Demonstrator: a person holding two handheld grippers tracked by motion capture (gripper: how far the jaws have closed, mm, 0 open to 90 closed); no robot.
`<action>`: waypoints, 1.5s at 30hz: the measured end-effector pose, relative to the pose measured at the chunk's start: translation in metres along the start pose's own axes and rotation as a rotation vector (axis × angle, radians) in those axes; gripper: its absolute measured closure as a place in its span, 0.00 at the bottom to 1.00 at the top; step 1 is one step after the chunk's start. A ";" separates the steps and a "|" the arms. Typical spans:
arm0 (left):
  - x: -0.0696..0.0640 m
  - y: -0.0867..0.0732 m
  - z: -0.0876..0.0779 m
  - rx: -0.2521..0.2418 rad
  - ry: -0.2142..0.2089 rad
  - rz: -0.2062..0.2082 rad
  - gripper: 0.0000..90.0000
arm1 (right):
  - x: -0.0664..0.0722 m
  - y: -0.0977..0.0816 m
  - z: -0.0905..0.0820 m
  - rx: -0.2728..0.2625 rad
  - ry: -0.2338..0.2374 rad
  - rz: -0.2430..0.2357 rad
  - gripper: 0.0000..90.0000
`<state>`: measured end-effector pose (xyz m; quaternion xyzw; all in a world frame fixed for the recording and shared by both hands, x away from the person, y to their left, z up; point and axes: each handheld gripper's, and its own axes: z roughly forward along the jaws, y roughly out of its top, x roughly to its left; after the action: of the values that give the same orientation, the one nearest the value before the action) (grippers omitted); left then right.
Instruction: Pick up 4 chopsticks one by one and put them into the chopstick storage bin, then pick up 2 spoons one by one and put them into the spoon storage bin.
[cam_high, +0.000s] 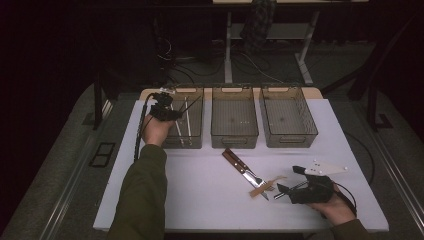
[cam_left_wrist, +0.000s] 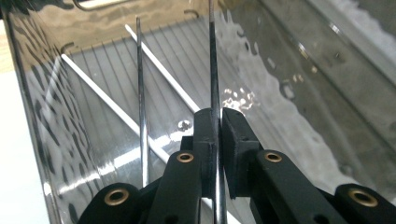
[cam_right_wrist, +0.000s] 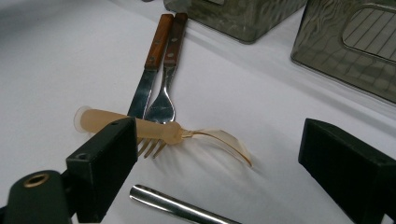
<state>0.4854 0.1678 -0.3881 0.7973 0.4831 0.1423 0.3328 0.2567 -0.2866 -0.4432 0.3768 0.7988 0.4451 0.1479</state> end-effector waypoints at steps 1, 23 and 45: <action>-0.001 0.000 0.000 0.003 0.000 0.005 0.92 | 0.000 0.000 0.000 0.000 0.000 0.000 0.13; -0.012 -0.005 -0.022 -0.126 -0.173 0.090 0.59 | -0.001 -0.001 0.002 0.012 0.000 0.002 0.13; -0.076 -0.051 -0.074 -0.207 -0.327 0.262 0.43 | -0.001 -0.001 0.000 0.006 -0.006 0.002 0.13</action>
<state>0.3726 0.1474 -0.3606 0.8271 0.2981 0.1021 0.4654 0.2569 -0.2878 -0.4440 0.3795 0.7993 0.4417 0.1484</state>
